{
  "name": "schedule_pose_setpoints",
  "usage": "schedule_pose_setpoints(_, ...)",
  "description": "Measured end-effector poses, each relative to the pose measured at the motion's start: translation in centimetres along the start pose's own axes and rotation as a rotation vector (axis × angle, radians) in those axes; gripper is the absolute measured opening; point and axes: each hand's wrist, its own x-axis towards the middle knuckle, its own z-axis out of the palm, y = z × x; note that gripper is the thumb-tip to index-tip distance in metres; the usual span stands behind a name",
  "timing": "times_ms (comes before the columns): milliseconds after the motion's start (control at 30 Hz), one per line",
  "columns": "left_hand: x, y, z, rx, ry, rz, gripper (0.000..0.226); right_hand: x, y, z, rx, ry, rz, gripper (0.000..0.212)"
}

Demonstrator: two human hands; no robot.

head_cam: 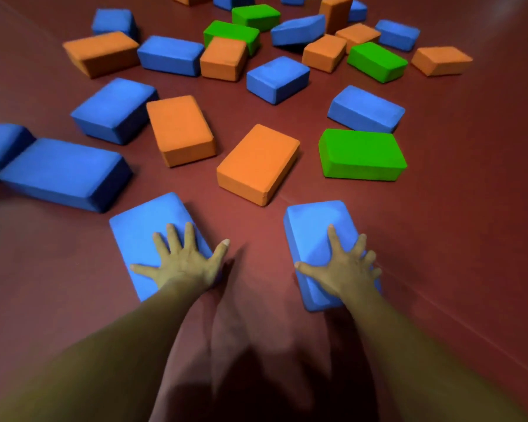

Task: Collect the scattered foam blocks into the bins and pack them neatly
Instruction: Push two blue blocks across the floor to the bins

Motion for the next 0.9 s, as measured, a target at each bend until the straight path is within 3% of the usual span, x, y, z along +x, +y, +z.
schedule_pose_setpoints(400,1.9,-4.3,-0.8,-0.185,-0.023,-0.183,0.121,-3.7,-12.4,3.8,-0.047,0.003,-0.206,0.118)
schedule_pose_setpoints(733,3.9,-1.7,-0.1,-0.136,0.032,-0.190,0.131,-3.6,-12.7,4.4,-0.019,0.030,-0.221,0.115)
schedule_pose_setpoints(900,4.0,-1.3,-0.5,-0.130,0.029,-0.197,0.121,-3.4,-12.2,4.1,-0.013,0.032,-0.229,0.115)
